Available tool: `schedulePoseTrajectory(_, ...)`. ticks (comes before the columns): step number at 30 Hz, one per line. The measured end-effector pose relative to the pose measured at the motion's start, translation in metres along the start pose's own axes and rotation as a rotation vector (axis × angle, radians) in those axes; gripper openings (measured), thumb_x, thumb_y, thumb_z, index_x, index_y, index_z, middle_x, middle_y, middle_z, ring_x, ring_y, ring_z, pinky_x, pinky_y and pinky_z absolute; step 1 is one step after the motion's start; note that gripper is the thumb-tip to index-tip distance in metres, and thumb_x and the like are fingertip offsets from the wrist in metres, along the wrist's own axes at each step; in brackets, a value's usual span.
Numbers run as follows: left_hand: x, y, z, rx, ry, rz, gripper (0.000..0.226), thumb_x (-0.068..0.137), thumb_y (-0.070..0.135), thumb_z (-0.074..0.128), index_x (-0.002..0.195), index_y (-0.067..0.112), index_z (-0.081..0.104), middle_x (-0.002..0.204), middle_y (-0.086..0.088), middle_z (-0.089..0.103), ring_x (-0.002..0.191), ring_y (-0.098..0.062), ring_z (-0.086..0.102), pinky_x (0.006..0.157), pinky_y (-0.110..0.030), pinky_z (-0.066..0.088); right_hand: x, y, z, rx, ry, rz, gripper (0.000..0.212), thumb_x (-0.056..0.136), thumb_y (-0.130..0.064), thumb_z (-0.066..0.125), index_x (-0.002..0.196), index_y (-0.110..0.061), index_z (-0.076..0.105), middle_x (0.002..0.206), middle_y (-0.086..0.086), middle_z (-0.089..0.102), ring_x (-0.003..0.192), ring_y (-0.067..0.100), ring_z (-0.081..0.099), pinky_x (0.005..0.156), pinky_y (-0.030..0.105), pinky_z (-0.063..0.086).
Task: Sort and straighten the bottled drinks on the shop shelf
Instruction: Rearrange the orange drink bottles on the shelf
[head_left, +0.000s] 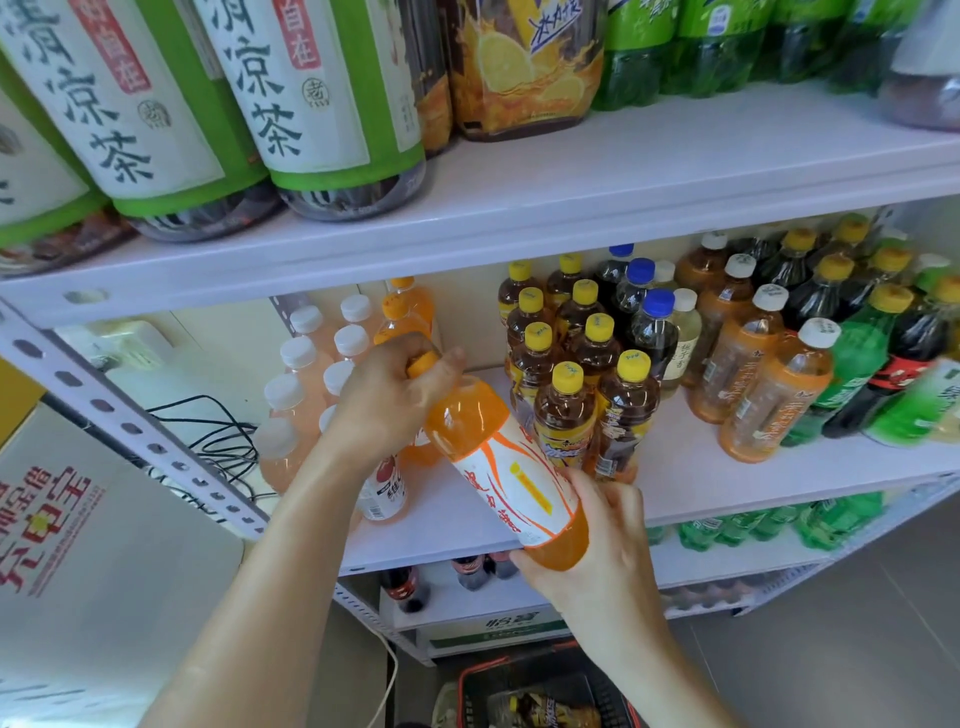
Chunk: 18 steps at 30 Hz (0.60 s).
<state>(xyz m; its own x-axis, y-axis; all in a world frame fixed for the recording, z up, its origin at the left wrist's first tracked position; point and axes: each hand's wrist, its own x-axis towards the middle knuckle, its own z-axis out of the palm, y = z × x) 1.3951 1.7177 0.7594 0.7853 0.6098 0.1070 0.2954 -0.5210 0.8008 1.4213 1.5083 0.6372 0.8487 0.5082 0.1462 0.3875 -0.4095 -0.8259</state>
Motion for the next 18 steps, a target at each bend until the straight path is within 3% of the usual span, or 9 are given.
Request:
schedulePoseTrajectory(3,0.006,0.003,0.003,0.062,0.004,0.063,0.033,0.093,0.043,0.062,0.087,0.01,0.065,0.072,-0.005,0.067,0.064,-0.016,0.061,0.061,-0.035,0.048,0.006,0.003,0.0,-0.037,-0.021,0.011,0.08,0.068,-0.047,0.081,0.136,-0.031,0.042,0.125,-0.005,0.038,0.108,0.016,0.048,0.088,0.034,0.053)
schedulePoseTrajectory(6,0.012,0.006,0.008,0.197,-0.017,0.112,0.023,0.091,0.046,0.064,0.091,0.023,0.063,0.074,0.006,0.063,0.064,-0.009,0.06,0.06,-0.03,0.048,0.013,0.006,-0.008,-0.148,-0.012,-0.087,0.076,0.076,-0.036,0.079,0.141,-0.026,0.041,0.125,0.0,0.041,0.114,0.019,0.05,0.08,0.036,0.056)
schedulePoseTrajectory(8,0.016,0.005,0.014,0.315,-0.042,0.135,0.023,0.091,0.046,0.063,0.098,0.025,0.061,0.082,0.004,0.066,0.069,-0.017,0.065,0.062,-0.033,0.052,0.017,0.01,-0.016,-0.168,0.022,-0.093,0.07,0.08,-0.029,0.075,0.142,-0.027,0.041,0.124,-0.002,0.043,0.114,0.02,0.052,0.079,0.033,0.053)
schedulePoseTrajectory(11,0.029,0.002,0.03,0.494,0.012,0.18,0.026,0.094,0.042,0.059,0.108,0.02,0.06,0.089,-0.001,0.065,0.08,-0.025,0.063,0.063,-0.032,0.043,0.025,0.012,-0.026,-0.164,0.077,-0.117,0.066,0.082,-0.018,0.072,0.142,-0.023,0.043,0.126,-0.001,0.046,0.115,0.018,0.052,0.081,0.02,0.041)
schedulePoseTrajectory(14,0.052,-0.004,0.044,0.608,0.077,0.189,0.029,0.096,0.036,0.057,0.113,0.012,0.058,0.099,-0.011,0.065,0.09,-0.033,0.062,0.064,-0.032,0.036,0.035,0.007,-0.034,-0.134,0.125,-0.18,0.06,0.084,-0.013,0.07,0.139,-0.016,0.046,0.124,0.001,0.049,0.114,0.019,0.053,0.087,0.021,0.041)
schedulePoseTrajectory(18,0.084,-0.016,0.056,0.697,0.116,0.203,0.032,0.1,0.033,0.052,0.116,0.005,0.055,0.105,-0.017,0.063,0.092,-0.037,0.062,0.065,-0.036,0.039,0.051,0.0,-0.042,-0.103,0.138,-0.24,0.057,0.084,-0.01,0.068,0.137,-0.011,0.047,0.127,0.005,0.05,0.117,0.021,0.052,0.096,0.02,0.038)
